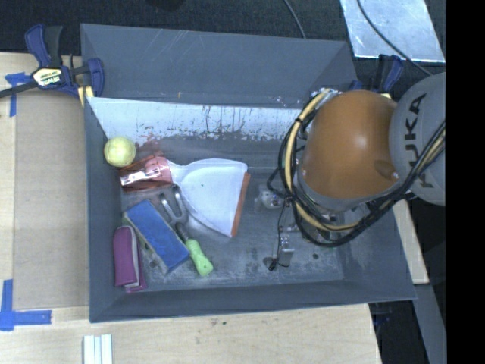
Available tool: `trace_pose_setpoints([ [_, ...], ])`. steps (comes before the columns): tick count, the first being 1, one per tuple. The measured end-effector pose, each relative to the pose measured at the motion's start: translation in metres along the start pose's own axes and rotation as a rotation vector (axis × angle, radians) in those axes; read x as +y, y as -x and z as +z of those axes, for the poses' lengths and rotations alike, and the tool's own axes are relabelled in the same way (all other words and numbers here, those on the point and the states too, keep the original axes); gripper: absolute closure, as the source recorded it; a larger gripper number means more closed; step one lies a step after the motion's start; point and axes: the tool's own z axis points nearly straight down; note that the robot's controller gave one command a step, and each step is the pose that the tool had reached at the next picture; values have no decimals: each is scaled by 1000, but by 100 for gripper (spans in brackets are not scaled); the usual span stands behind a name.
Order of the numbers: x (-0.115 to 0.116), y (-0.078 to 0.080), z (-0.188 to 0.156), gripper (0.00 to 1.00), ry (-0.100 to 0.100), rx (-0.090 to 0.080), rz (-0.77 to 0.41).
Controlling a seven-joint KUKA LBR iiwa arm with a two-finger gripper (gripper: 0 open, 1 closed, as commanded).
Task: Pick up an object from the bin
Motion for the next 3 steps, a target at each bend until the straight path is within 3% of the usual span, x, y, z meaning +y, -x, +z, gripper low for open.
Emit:
trace_pose_setpoints([
  [1,0,2,-4,0,1,-9,1],
  [2,121,0,130,0,2,-13,-9],
  [3,113,3,52,0,-1,-24,-51],
])
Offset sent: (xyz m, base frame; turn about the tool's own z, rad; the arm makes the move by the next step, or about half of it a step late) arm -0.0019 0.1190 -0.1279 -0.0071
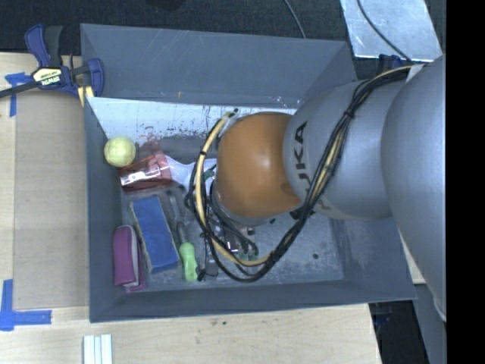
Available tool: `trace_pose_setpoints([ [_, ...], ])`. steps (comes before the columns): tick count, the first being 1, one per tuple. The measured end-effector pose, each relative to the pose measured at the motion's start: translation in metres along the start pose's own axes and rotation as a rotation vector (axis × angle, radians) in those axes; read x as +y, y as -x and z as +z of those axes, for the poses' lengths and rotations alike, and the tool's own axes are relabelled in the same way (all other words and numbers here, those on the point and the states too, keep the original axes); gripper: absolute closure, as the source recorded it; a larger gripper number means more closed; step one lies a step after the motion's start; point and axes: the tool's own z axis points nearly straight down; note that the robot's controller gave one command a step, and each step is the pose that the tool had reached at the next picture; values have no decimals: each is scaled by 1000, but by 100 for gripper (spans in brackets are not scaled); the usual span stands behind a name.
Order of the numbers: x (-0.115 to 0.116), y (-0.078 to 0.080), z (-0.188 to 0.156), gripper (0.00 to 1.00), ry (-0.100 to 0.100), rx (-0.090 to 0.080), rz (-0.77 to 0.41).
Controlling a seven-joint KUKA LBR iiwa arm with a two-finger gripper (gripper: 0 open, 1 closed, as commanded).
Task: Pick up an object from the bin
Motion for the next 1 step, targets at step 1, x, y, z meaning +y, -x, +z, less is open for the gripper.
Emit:
trace_pose_setpoints([
  [1,32,13,47,0,-5,19,468],
])
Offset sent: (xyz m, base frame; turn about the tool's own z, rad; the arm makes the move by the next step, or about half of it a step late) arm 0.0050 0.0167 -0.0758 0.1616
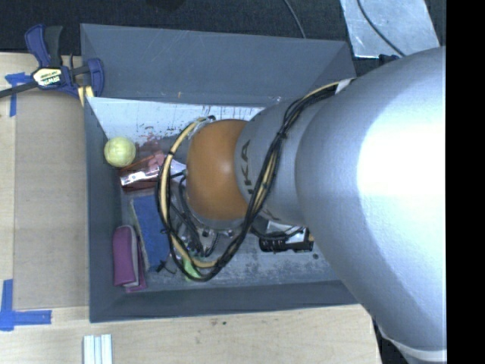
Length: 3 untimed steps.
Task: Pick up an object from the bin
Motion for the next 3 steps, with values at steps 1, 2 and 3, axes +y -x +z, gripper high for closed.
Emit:
trace_pose_setpoints([
  [1,-18,1,28,0,8,-23,-306],
  [2,-25,9,27,100,9,-15,150],
  [3,-25,9,27,100,9,-15,150],
])
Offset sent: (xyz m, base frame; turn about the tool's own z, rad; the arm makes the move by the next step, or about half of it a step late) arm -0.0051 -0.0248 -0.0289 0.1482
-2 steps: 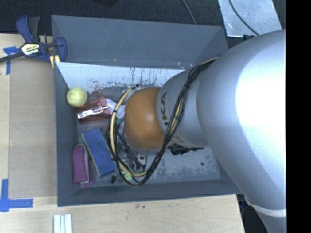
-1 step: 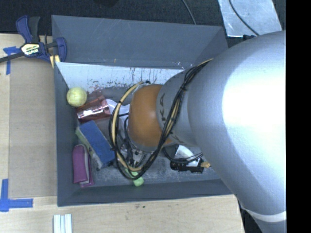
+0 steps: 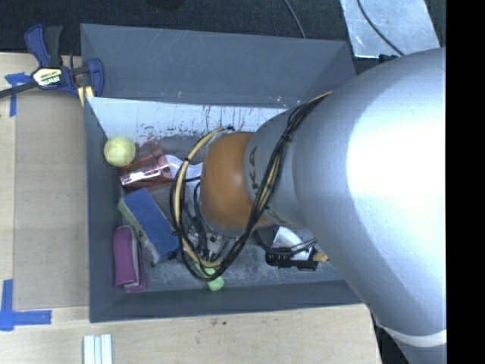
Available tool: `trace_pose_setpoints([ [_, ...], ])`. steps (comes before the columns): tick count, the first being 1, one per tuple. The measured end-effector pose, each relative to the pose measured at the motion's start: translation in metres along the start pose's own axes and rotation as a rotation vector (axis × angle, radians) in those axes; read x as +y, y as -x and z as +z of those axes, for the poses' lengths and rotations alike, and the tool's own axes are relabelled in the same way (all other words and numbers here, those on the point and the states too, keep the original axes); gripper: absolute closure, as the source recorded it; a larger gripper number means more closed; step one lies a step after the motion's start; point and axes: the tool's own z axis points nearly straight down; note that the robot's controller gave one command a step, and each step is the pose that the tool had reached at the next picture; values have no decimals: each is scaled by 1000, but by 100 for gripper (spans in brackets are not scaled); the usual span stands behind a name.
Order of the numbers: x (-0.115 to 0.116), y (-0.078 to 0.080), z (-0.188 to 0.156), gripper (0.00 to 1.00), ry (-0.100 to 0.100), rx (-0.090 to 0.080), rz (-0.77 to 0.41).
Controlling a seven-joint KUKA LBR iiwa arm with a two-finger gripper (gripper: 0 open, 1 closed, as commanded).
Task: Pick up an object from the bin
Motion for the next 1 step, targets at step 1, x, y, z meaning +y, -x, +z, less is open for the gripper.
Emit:
trace_pose_setpoints([
  [1,0,0,-2,100,1,-1,0],
])
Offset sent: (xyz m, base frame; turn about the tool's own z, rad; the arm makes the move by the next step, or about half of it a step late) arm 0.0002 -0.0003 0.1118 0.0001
